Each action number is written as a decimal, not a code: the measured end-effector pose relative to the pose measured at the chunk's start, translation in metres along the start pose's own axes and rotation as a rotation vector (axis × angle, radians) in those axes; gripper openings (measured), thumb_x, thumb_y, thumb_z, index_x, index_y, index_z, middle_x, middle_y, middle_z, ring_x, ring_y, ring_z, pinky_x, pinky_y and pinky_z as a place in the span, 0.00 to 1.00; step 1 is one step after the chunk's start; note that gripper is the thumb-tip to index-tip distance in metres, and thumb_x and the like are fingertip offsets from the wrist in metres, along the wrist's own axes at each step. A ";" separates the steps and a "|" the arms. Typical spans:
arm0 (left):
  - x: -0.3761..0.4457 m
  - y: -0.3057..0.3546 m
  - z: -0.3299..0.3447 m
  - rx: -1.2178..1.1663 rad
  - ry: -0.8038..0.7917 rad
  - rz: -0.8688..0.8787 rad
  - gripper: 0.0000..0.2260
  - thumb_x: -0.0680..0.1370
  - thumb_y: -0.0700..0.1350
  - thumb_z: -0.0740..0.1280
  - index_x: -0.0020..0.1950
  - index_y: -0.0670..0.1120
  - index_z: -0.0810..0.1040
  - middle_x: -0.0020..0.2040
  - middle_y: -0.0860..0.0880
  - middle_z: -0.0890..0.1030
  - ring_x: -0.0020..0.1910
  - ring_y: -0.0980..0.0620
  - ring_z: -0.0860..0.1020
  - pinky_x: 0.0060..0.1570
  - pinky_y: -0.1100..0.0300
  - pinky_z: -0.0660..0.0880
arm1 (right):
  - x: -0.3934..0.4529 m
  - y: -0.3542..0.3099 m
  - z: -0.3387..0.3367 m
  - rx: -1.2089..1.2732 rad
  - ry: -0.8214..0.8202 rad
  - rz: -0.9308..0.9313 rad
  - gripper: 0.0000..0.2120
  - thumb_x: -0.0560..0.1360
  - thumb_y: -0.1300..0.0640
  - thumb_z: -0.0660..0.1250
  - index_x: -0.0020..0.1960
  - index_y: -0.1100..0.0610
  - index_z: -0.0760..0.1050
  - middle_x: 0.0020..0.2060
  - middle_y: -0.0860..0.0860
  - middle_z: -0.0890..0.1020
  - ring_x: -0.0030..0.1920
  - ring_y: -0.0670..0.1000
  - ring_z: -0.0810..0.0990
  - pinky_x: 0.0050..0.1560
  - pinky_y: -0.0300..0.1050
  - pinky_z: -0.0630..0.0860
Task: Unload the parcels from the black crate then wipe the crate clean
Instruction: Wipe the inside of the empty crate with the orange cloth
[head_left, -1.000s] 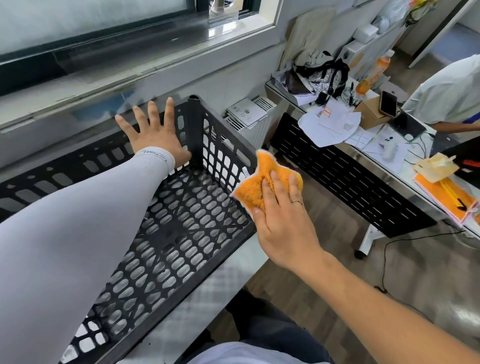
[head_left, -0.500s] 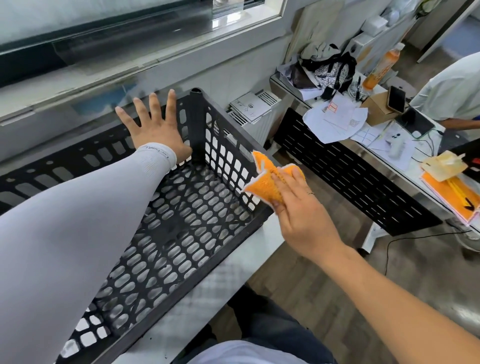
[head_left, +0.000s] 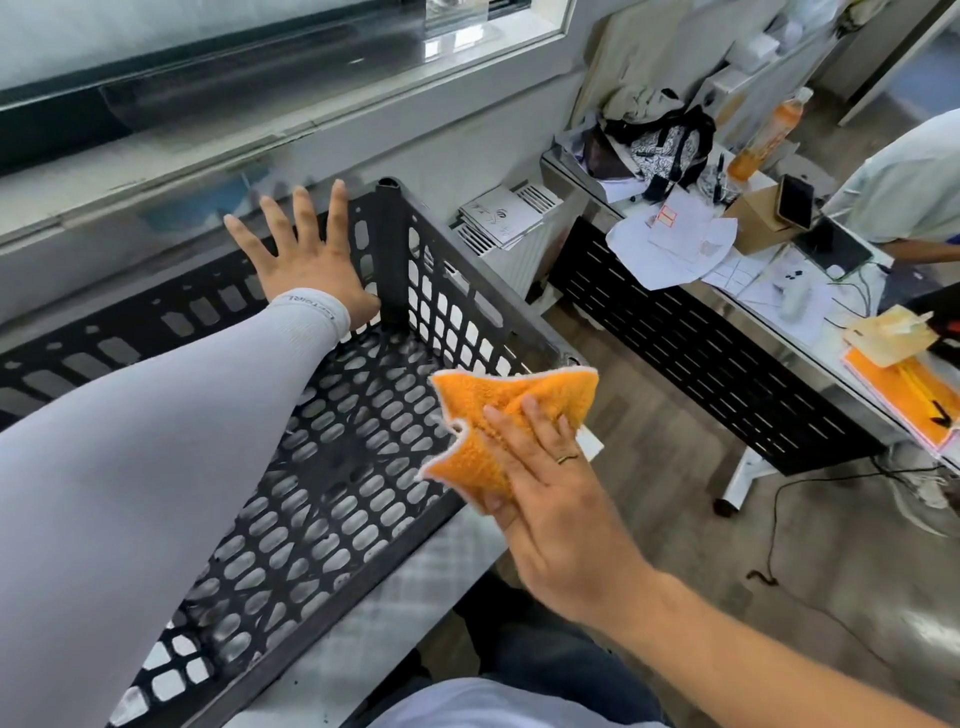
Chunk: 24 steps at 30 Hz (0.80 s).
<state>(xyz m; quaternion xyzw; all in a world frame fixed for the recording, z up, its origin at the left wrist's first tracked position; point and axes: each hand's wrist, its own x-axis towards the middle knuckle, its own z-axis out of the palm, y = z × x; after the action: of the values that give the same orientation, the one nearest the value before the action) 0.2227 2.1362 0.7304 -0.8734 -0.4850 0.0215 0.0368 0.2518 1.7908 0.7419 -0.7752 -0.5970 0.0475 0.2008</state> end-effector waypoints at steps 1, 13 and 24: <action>-0.001 0.000 -0.001 -0.001 -0.003 0.001 0.56 0.72 0.68 0.68 0.81 0.56 0.29 0.85 0.43 0.41 0.82 0.35 0.40 0.73 0.25 0.37 | -0.002 -0.008 0.002 -0.002 -0.001 0.010 0.25 0.87 0.46 0.52 0.81 0.54 0.60 0.81 0.51 0.62 0.83 0.56 0.50 0.79 0.66 0.55; -0.003 -0.007 -0.009 -0.069 -0.070 0.049 0.55 0.72 0.68 0.68 0.81 0.56 0.30 0.85 0.44 0.39 0.82 0.36 0.39 0.74 0.26 0.38 | 0.013 -0.013 0.003 -0.211 -0.204 -0.090 0.28 0.84 0.34 0.43 0.78 0.42 0.67 0.74 0.48 0.71 0.77 0.57 0.65 0.80 0.64 0.51; -0.022 -0.042 -0.006 -0.119 0.004 0.189 0.46 0.77 0.62 0.66 0.84 0.54 0.38 0.85 0.48 0.41 0.84 0.44 0.40 0.79 0.37 0.37 | 0.019 0.015 0.003 -0.218 -0.045 -0.011 0.28 0.84 0.34 0.48 0.74 0.46 0.72 0.73 0.52 0.71 0.78 0.61 0.63 0.79 0.67 0.49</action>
<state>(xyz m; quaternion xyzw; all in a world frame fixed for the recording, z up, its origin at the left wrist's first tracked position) 0.1758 2.1395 0.7398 -0.9159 -0.4011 -0.0057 -0.0165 0.2695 1.8064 0.7372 -0.7880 -0.6071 -0.0016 0.1021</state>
